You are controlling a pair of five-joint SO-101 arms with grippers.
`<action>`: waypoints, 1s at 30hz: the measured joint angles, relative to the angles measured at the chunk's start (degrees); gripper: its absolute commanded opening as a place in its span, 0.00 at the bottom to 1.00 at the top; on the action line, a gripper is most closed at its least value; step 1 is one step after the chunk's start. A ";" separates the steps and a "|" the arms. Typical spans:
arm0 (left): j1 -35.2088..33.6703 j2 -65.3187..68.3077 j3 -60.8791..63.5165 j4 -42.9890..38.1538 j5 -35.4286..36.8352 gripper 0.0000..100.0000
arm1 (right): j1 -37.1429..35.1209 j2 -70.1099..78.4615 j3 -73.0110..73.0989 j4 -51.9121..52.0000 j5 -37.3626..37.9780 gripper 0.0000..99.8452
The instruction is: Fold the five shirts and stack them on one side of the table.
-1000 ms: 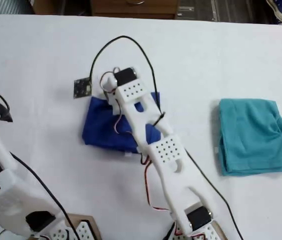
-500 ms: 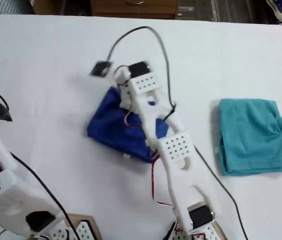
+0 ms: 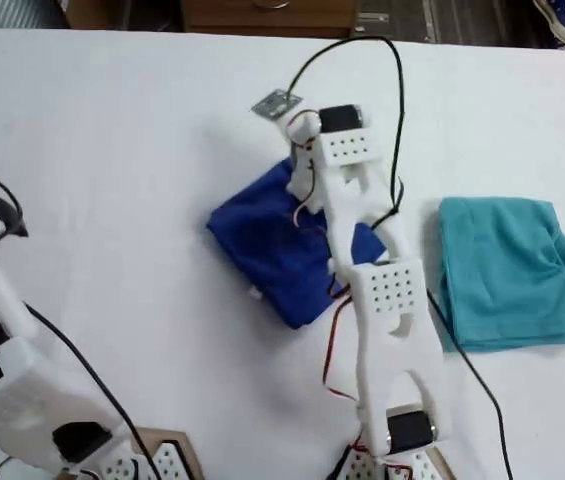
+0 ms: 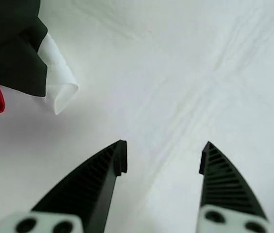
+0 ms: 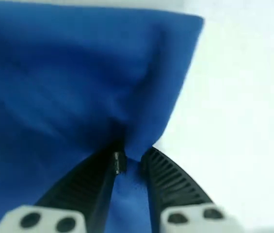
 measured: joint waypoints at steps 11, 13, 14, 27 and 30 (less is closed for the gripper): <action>1.93 0.00 0.00 -0.35 0.62 0.26 | -1.14 -1.05 1.05 0.18 1.76 0.16; 1.93 0.00 0.00 -0.35 0.62 0.26 | -1.14 -2.55 1.05 0.18 2.55 0.16; 1.93 0.00 0.00 -0.35 0.62 0.26 | -0.97 -3.43 1.05 0.18 2.81 0.16; 1.93 0.00 0.00 -1.32 0.62 0.26 | 3.08 -5.80 10.55 0.18 3.34 0.20; 1.93 0.09 0.00 -1.58 0.62 0.26 | 2.99 -5.80 12.13 0.00 4.04 0.20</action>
